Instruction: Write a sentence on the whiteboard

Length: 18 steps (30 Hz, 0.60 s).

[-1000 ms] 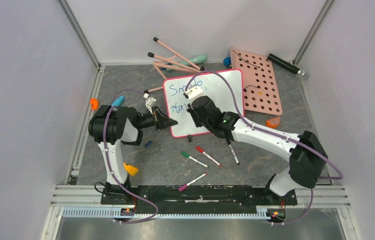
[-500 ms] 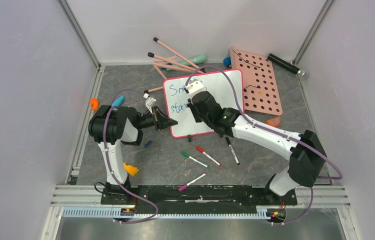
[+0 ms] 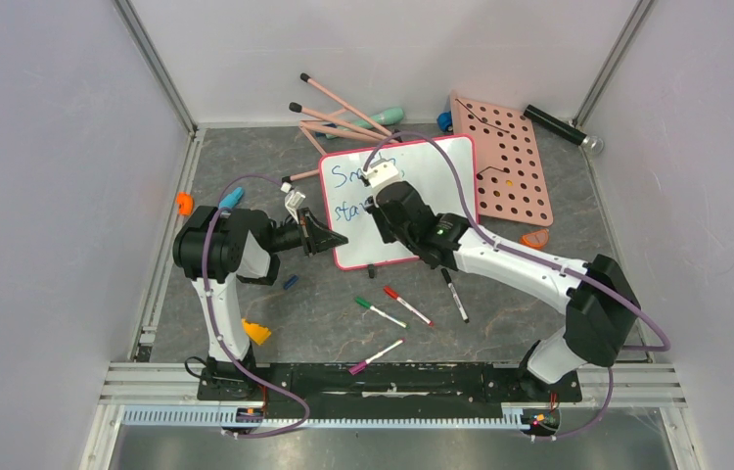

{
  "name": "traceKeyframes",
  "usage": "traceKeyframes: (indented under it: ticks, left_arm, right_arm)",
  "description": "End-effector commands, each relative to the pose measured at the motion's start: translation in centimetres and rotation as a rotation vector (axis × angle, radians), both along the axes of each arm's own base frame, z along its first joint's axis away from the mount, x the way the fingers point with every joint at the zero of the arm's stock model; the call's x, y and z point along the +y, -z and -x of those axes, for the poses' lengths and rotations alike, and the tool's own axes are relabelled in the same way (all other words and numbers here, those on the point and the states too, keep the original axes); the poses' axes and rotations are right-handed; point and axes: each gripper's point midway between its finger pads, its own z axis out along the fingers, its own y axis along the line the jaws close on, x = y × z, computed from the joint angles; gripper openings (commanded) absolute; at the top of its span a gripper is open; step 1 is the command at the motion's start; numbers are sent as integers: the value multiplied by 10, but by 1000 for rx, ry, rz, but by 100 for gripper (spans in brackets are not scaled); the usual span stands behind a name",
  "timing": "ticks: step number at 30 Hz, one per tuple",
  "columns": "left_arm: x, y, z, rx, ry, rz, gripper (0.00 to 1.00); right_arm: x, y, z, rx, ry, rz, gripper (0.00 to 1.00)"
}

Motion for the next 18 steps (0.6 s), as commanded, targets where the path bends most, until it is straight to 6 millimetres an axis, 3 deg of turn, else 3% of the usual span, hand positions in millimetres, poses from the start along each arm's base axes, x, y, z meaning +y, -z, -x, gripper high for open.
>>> traceKeyframes:
  ticks: [1,8,18]
  left_arm:
    - [8,19,-18,-225,-64,-80,2]
    - [8,18,-18,-227,-64,-79,2]
    - [8,19,-18,-225,-64,-79,2]
  right_arm:
    - [-9,11,5,21,10,1,0]
    - [-10,22,15,50,-7,-12,0]
    - [11,18,15,53,-62,-63,0]
